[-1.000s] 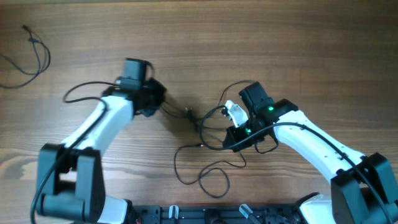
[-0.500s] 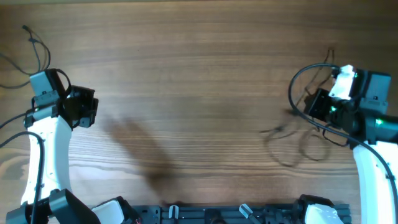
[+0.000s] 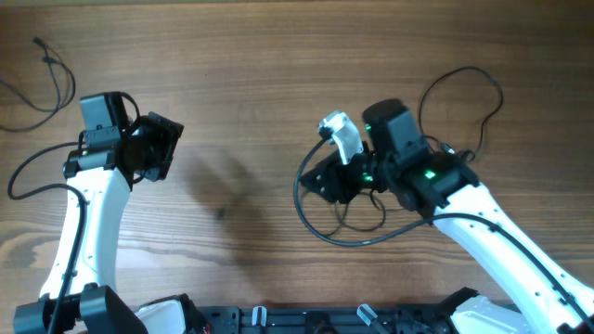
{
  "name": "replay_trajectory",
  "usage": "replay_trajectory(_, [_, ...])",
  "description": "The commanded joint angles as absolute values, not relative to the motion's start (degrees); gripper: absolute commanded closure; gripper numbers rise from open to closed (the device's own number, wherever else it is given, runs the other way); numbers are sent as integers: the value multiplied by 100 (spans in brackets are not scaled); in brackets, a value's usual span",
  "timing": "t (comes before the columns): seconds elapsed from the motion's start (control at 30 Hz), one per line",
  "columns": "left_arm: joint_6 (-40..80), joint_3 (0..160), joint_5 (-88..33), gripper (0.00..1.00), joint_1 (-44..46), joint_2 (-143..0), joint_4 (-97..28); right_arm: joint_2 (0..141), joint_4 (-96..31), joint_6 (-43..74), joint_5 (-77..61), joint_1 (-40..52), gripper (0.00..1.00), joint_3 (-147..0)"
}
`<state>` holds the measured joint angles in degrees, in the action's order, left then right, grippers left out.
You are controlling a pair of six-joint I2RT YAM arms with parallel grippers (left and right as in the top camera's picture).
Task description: Untangle cables
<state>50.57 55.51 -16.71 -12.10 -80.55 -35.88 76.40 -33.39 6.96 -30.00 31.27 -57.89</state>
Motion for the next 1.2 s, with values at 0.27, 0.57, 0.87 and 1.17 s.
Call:
replay_trajectory(0.27, [4965, 5614, -1334, 12, -1118, -8003, -4128, 7679, -4416, 3168, -296, 1415, 0, -5839])
replay_trajectory(0.57, [1881, 5614, -2252, 0, 1125, -8005, -3387, 8405, -4407, 3159, -187, 1310, 0, -5839])
replay_trajectory(0.87, [172, 5614, -235, 0, 2982, -8799, -2418, 8438, -4504, 2834, -257, 954, 0, -5839])
replay_trajectory(1.17, [-421, 5614, -952, 0, 3660, -10407, -1761, 8438, -4864, 2550, -1022, -257, 0, -5839])
